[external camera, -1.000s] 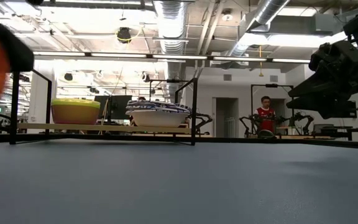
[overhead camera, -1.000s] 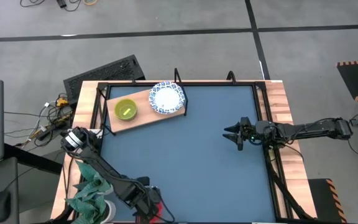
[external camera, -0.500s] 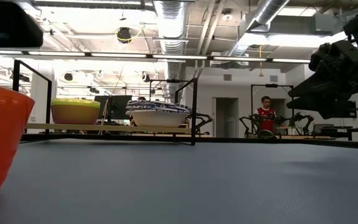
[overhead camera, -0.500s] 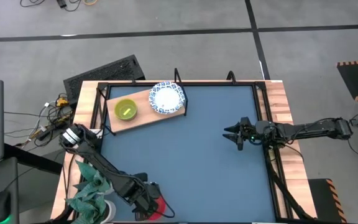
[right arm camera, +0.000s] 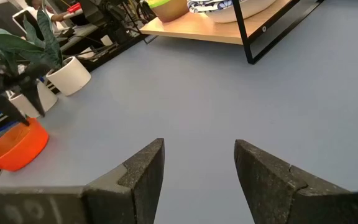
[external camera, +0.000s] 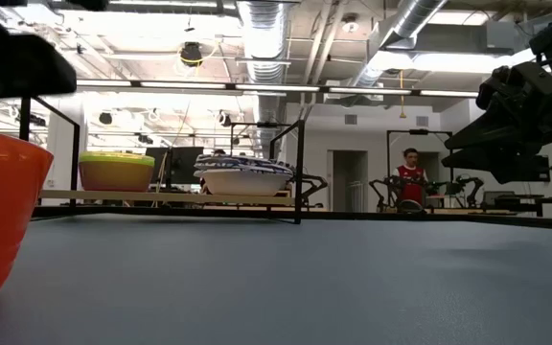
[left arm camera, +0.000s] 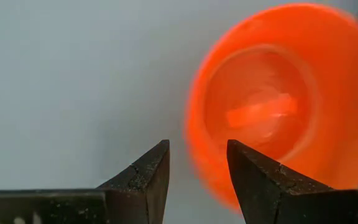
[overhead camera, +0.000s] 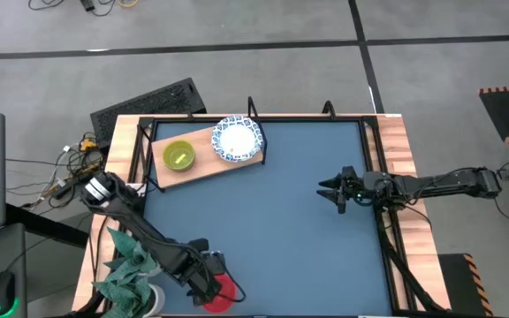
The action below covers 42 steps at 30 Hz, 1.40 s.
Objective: Place and stack bowls onto a shelf
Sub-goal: Stack the red bowl on top of the other yellow bowl on the shelf
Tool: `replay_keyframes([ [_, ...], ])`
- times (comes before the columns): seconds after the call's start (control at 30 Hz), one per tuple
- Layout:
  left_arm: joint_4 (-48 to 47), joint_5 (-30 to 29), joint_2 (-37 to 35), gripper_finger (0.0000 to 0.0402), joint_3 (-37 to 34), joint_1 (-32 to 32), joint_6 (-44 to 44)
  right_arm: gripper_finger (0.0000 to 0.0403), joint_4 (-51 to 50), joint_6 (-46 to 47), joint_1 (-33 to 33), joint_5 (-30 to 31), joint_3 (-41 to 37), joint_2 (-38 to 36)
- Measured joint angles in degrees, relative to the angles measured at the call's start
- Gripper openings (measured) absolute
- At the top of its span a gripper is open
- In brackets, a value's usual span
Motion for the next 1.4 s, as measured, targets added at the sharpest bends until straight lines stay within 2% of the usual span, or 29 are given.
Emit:
replay_keyframes([
  [0.07, 3.61, 2.28, 0.00, 0.0144, -1.67, 0.33, -0.21, 0.0220, 0.00, 0.00, 0.00, 0.02, 0.02, 0.00],
  [0.23, 4.28, 2.57, 0.02, 0.0139, -2.65, 0.41, -0.84, 0.0220, 0.00, -0.16, 0.00, 0.02, 0.02, -0.02],
  [0.33, 4.02, 3.21, 0.02, 0.0108, -2.67, 0.77, 0.44, 0.0220, 0.00, -0.17, 0.00, 0.02, 0.00, 0.00],
  [0.47, 4.04, 3.21, 0.02, 0.0022, -2.67, 1.44, 1.63, 0.0220, 0.00, -0.17, 0.00, 0.02, 0.02, -0.02],
  [0.5, 4.05, 3.20, 0.02, 0.0012, -2.67, 1.63, 1.64, 0.0220, 0.00, -0.16, 0.00, 0.02, 0.00, -0.01],
  [0.77, 0.77, 6.11, -1.19, 0.0000, -2.71, 4.97, 2.50, 0.0220, 0.00, -0.15, 0.00, 0.02, 0.00, -0.02],
  [0.97, -6.85, 7.59, -9.86, 0.0000, -2.71, 9.00, 3.41, 0.0220, 0.00, -0.13, 0.00, 0.02, 0.02, -0.02],
  [1.1, -10.86, 6.82, -18.42, 0.0000, -2.65, 14.31, 3.17, 0.0220, 0.00, -0.13, 0.00, 0.02, 0.02, -0.02],
  [1.33, -19.54, -4.59, -32.42, 0.0000, -2.66, 29.13, -1.47, 0.0220, 0.00, -0.44, 0.00, 0.04, 0.01, -0.01],
  [1.4, -21.75, -5.43, -35.40, 0.0000, -2.67, 35.29, -1.06, 0.0220, 0.00, -0.48, 0.00, 0.05, 0.02, 0.00],
])
